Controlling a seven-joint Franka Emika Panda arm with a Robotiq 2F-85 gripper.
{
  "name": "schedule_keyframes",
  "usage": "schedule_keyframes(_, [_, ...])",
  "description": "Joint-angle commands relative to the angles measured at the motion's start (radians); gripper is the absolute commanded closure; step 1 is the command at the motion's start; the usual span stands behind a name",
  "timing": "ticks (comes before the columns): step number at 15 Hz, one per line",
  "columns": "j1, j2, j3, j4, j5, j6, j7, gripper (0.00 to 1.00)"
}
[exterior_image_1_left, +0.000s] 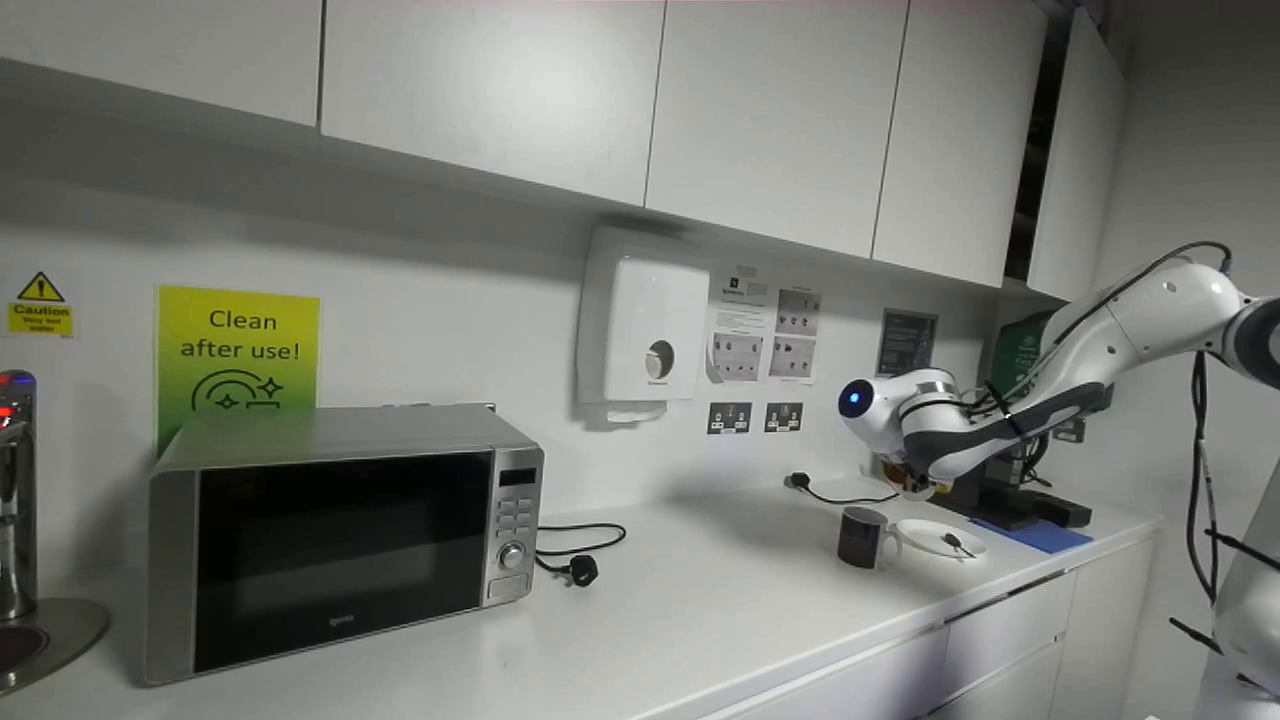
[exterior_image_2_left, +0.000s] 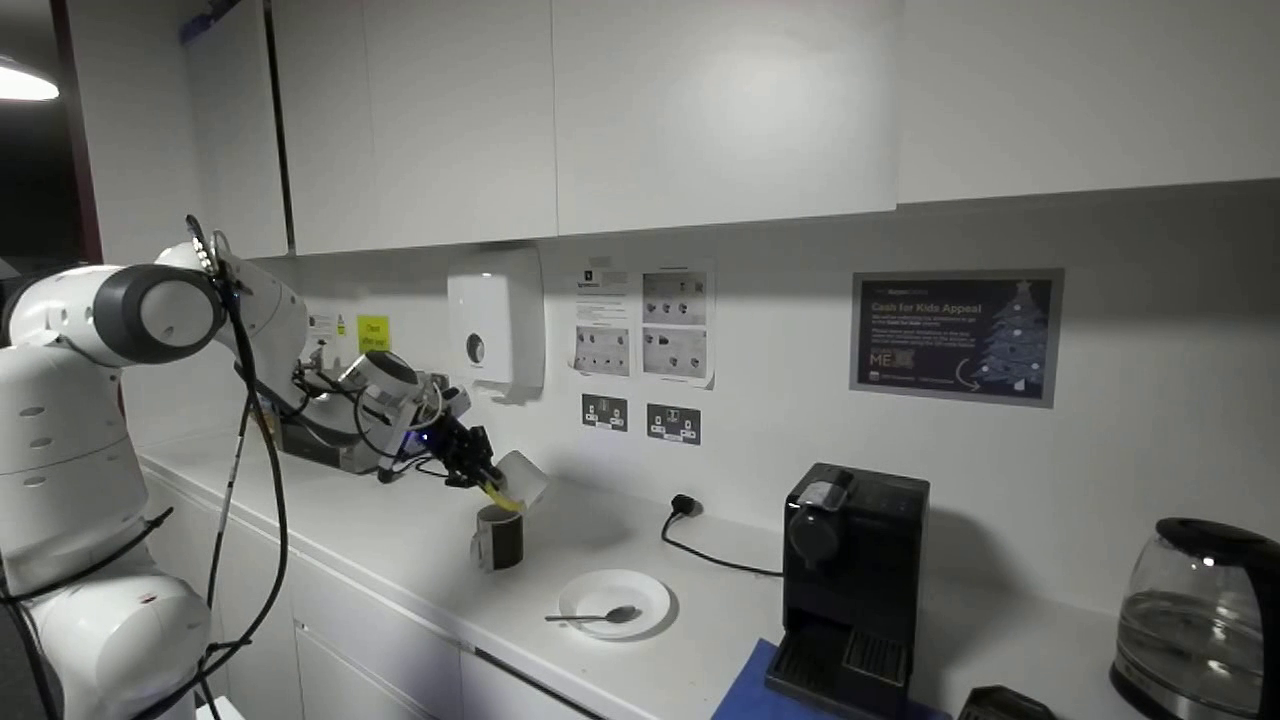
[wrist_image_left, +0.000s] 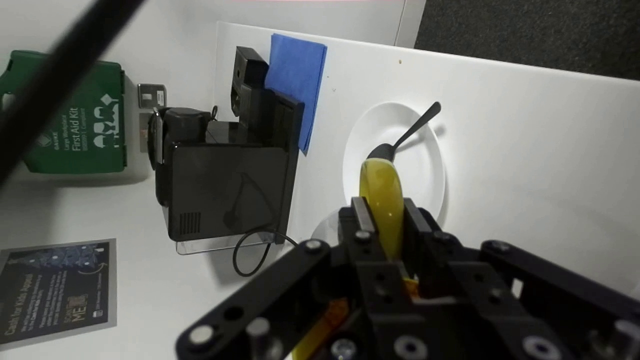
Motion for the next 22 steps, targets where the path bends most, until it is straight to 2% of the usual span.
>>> schedule_keyframes(1, [0.028, 0.024, 0.010, 0.023, -0.075, -0.074, 0.042, 0.96])
schedule_keyframes(22, [0.106, 0.126, 0.034, 0.015, -0.283, -0.203, 0.102, 0.96])
